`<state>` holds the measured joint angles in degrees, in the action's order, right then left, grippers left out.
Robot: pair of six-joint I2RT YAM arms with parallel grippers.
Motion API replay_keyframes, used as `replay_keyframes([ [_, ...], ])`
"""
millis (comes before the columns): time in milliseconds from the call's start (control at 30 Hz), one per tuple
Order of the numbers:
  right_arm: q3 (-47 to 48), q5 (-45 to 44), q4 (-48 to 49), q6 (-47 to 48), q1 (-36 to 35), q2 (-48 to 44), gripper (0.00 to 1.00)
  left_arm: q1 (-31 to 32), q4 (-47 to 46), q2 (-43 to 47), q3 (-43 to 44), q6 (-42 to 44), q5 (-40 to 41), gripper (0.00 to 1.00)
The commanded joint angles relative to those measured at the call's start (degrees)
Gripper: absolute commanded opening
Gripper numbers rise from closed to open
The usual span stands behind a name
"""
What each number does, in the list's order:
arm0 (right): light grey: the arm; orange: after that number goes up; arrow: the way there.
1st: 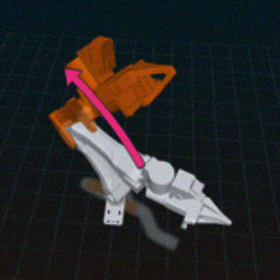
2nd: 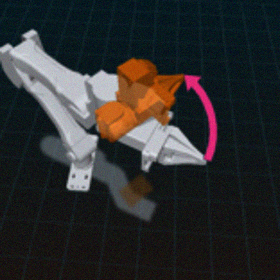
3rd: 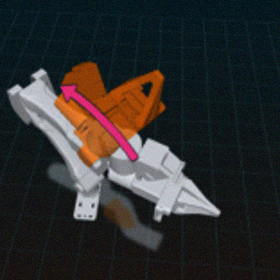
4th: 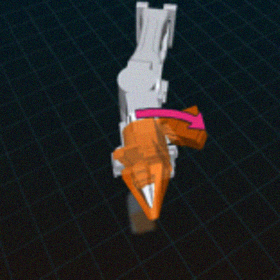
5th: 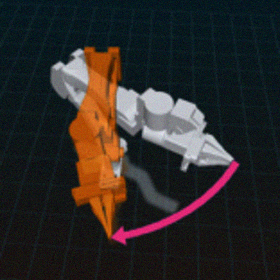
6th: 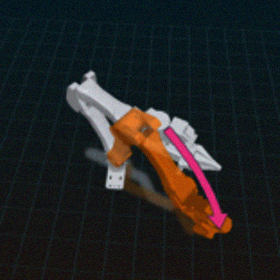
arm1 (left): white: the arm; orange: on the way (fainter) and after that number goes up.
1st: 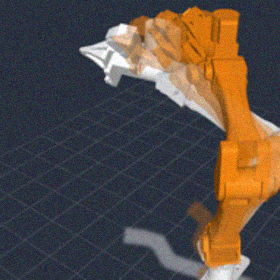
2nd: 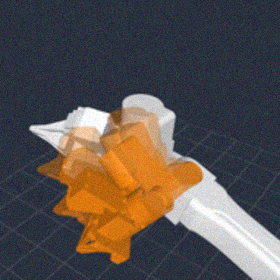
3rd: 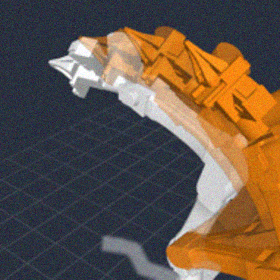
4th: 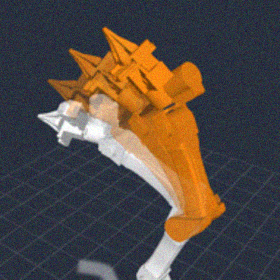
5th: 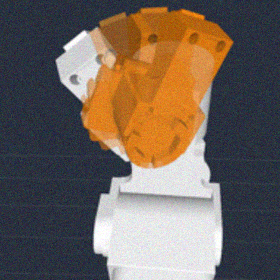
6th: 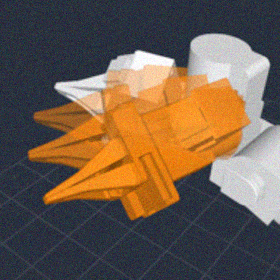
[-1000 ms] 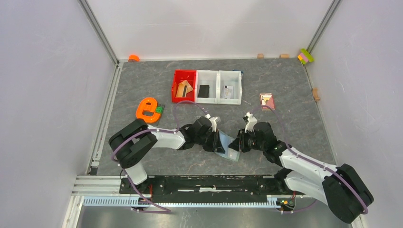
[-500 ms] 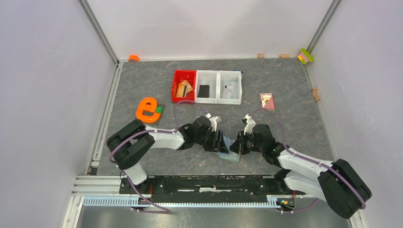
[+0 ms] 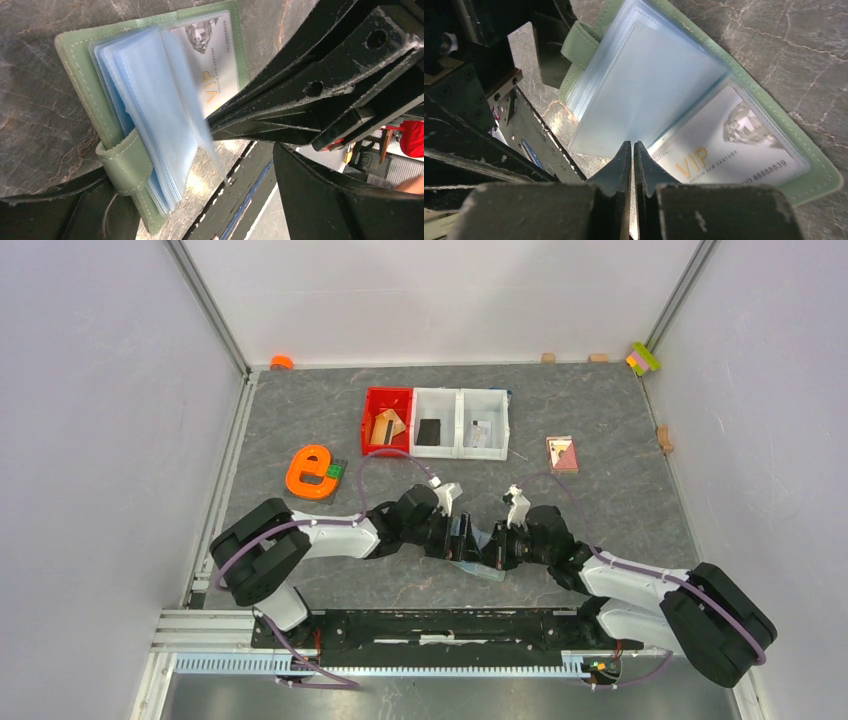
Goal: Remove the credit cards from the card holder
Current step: Remove the credit card from the card holder.
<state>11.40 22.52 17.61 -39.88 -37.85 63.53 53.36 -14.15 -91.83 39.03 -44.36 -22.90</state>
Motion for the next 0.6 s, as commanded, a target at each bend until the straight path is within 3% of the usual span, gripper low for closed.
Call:
replay_keyframes([
  [0, 0.98, 0.93, 4.48, -1.21, -0.56, 1.53, 0.08, -0.19, -4.12, -0.87, -0.04, 0.5, -1.19, 0.94],
  [133, 1.44, 0.48, 3.94, -1.1, -0.65, 2.28, 0.08, -0.27, -3.25, -1.25, 0.35, 0.93, -0.77, 0.9],
  [300, 3.38, -7.16, -5.85, 2.6, -0.55, -3.18, 0.08, -0.36, -0.72, -3.5, 1.83, 0.9, 0.97, 0.55],
  [367, 4.75, -10.3, -11.69, 4.84, -0.56, -6.1, 0.1, -0.41, -0.7, -3.86, 1.76, 0.77, 1.49, 0.45],
  [467, 6.22, -14.04, -18.76, 7.55, -0.56, -9.65, 0.16, -0.55, 0.3, -3.92, 2.21, 1.11, 2.02, 0.33],
  [567, 7.18, -19.44, -26.73, 9.14, -0.5, -13.95, 0.34, -0.77, 1.23, -3.58, 2.33, 1.55, 2.58, 0.19],
])
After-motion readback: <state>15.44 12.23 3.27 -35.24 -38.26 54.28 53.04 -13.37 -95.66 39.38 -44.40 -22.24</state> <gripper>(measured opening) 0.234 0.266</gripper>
